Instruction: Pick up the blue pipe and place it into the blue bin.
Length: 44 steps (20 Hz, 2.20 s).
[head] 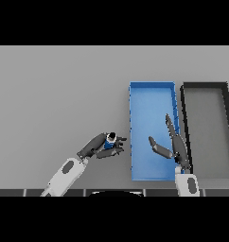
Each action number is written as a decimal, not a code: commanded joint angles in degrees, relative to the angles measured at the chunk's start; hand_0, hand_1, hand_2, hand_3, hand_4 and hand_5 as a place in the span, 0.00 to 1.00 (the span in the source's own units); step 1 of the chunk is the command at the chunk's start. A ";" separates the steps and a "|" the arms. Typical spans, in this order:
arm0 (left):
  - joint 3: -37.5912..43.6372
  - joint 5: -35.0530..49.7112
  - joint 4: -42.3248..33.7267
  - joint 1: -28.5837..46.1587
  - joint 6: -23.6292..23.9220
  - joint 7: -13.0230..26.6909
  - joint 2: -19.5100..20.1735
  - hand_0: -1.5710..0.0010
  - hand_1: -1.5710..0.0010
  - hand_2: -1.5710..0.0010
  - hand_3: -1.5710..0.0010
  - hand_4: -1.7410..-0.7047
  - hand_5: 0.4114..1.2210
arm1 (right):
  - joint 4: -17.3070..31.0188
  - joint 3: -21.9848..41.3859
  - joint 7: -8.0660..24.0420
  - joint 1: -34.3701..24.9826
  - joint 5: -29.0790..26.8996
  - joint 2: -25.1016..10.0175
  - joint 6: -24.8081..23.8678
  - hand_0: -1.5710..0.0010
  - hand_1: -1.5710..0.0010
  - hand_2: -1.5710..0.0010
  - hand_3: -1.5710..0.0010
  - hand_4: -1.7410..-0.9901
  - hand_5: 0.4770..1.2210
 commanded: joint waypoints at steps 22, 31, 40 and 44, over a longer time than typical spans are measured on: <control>-1.21 0.35 -11.03 -3.47 0.39 10.48 -0.10 0.00 0.00 0.00 0.05 0.00 1.00 | -3.78 -2.32 -3.66 -0.21 -10.21 -2.29 6.70 1.00 1.00 1.00 1.00 0.73 0.18; -1.46 -0.10 -11.36 -3.58 -0.57 8.96 0.03 0.00 0.00 0.00 0.05 0.00 1.00 | -16.93 3.40 14.22 -11.44 -29.34 -14.28 21.07 1.00 1.00 1.00 1.00 0.58 0.03; -1.35 0.75 -10.80 -3.24 -2.50 7.37 -0.15 0.00 0.00 0.00 0.04 0.00 1.00 | -12.76 12.14 21.94 -26.08 -27.52 -10.98 24.89 1.00 1.00 1.00 1.00 0.68 0.07; -1.83 0.43 -10.80 -3.18 -2.96 8.60 -0.51 0.00 0.00 0.00 0.02 0.00 1.00 | -9.86 14.80 23.44 -30.52 -26.75 -7.66 25.65 1.00 1.00 1.00 1.00 0.69 0.06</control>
